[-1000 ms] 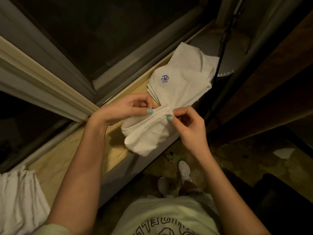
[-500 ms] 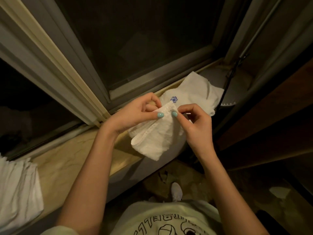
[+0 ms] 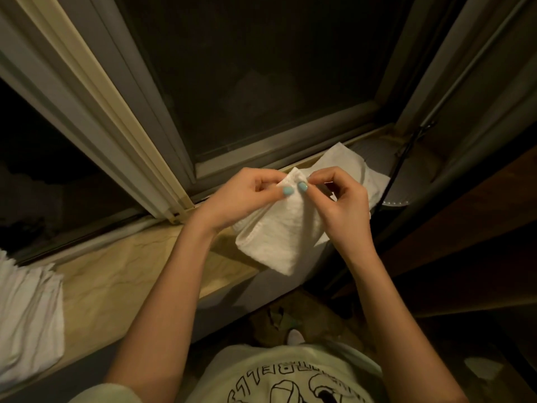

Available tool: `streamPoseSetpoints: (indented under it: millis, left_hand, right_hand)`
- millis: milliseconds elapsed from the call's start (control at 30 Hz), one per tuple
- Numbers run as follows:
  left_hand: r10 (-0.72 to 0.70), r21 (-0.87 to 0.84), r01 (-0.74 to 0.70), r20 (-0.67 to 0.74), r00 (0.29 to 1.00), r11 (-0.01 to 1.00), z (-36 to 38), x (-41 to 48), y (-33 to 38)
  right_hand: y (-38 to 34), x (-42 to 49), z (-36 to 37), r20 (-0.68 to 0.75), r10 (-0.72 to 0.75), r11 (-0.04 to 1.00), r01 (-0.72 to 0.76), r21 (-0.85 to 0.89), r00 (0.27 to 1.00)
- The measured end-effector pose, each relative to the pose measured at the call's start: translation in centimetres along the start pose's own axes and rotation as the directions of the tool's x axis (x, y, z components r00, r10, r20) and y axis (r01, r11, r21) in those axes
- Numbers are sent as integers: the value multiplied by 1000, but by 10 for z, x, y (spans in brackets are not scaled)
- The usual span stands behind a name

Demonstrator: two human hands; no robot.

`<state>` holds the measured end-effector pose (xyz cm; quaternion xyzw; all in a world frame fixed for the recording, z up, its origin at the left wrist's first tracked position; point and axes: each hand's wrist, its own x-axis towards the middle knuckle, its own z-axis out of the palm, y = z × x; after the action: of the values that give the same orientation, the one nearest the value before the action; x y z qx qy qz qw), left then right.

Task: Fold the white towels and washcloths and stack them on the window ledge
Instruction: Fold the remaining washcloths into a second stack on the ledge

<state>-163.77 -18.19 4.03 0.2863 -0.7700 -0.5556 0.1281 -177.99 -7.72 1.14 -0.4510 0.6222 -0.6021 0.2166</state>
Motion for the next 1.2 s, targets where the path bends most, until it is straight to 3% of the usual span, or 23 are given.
streamPoseSetpoints:
  millis: [167,333,533,700,967,1067,1200]
  left_hand:
    - [10,22,-8,-109,994,1000,3,6,-4]
    - [-72,-276,19,-183,981,961,-7,11,-10]
    - [-116,-407,-12,-287,951,913,-12,10,-10]
    - [-124,-435,-56,-373,919,899,-11,0,-15]
    - [-98,-435,-131,-467,879,891,3,-18,-20]
    - [-67,-415,-177,-510,857,893,7,-21,-20]
    - [-44,-364,-188,-544,838,912,10,-18,-17]
  right_hand:
    - [1,23,-3,109,61,994,-50,-98,992]
    - [1,48,-29,320,137,988,-106,-114,938]
    - [-4,60,-40,503,189,969,-78,-234,843]
    - [-4,60,-45,489,125,991,-89,-96,863]
    - [-1,40,-46,521,-15,975,127,-181,853]
    - [-1,29,-47,494,-187,933,311,-180,849]
    - [-6,15,-47,467,-447,780,588,-215,763]
